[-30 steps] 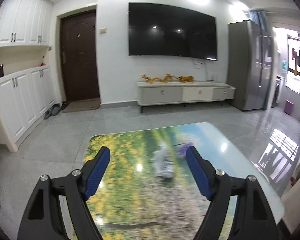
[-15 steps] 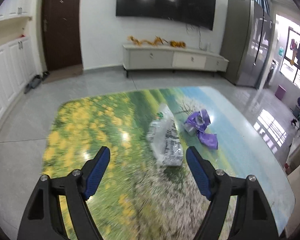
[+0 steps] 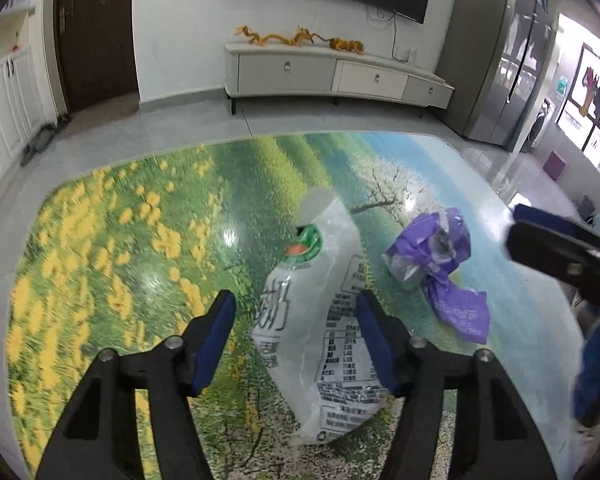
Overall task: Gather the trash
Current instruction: 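Grasp the clear printed plastic bag with the left tool while the right tool grasps the purple bag, then carry the clear bag and purple bag over the bin and open both tools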
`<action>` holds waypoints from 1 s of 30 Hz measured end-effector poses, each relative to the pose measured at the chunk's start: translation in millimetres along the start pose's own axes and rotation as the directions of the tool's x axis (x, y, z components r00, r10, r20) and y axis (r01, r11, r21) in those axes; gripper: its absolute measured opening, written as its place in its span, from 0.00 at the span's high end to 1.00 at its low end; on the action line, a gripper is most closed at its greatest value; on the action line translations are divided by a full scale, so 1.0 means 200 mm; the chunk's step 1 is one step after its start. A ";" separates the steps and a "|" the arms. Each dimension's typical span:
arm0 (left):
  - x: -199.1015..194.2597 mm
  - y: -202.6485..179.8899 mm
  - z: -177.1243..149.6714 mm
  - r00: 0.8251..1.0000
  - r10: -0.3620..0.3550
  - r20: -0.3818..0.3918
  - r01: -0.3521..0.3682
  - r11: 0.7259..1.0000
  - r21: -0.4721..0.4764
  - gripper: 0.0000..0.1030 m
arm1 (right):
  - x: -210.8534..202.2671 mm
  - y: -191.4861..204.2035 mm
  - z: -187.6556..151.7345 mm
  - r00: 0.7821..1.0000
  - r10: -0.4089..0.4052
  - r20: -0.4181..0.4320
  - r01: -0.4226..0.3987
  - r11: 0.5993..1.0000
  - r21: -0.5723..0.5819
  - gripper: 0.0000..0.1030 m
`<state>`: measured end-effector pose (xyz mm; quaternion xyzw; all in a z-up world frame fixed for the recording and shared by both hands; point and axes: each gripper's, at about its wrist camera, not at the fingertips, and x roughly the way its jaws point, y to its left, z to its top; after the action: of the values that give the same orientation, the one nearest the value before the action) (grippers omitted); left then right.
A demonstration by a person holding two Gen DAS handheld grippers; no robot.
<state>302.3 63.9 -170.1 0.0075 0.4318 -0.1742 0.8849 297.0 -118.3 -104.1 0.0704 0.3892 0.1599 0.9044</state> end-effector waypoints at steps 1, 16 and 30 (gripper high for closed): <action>0.01 0.01 0.00 1.000 -0.010 -0.006 0.010 1.000 -0.008 0.49 | 0.04 0.00 0.00 1.000 0.003 -0.006 -0.003 1.000 0.000 0.17; -0.18 -0.05 -0.11 0.999 0.031 0.031 -0.030 0.999 -0.017 0.76 | 0.09 0.04 -0.08 0.998 0.046 -0.044 -0.046 0.999 0.001 0.63; -0.85 -0.37 -0.34 0.950 0.204 0.237 -0.208 0.978 -0.011 0.77 | -0.72 0.20 -0.35 0.992 -0.014 0.126 0.021 0.998 -0.051 0.65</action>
<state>130.8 57.4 -73.0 0.0381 0.3187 -0.0837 0.9434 143.7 -129.7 -45.2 0.0533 0.3278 0.1573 0.9300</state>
